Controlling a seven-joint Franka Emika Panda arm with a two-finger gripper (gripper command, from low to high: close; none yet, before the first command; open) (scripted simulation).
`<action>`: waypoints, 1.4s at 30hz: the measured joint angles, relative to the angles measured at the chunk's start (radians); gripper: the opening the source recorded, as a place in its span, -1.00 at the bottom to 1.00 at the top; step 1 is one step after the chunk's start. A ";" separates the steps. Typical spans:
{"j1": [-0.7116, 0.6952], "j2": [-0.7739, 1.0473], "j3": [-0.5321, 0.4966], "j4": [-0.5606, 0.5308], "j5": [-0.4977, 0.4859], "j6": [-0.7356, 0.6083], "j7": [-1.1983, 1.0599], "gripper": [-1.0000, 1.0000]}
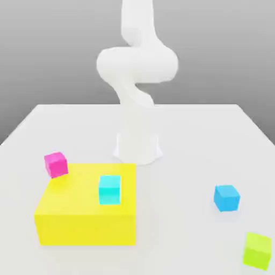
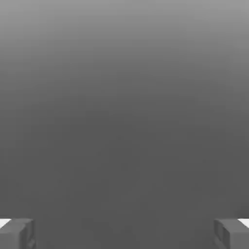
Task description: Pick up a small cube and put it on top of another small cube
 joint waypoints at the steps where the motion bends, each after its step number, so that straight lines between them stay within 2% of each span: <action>1: 0.012 0.039 0.006 0.000 -0.004 0.012 -0.020 0.00; 17: 0.181 0.622 0.112 -0.007 -0.059 0.191 -0.317 0.00; 28: 0.280 1.024 0.187 -0.011 -0.131 0.312 -0.495 0.00; 32: 0.318 1.169 0.155 0.014 -0.179 0.410 -0.478 0.00; 33: 0.328 1.203 0.143 0.021 -0.189 0.435 -0.471 -1.00; 39: 0.333 1.219 0.137 0.024 -0.195 0.447 -0.467 -1.00; 42: 0.314 1.158 0.160 0.011 -0.175 0.399 -0.482 -1.00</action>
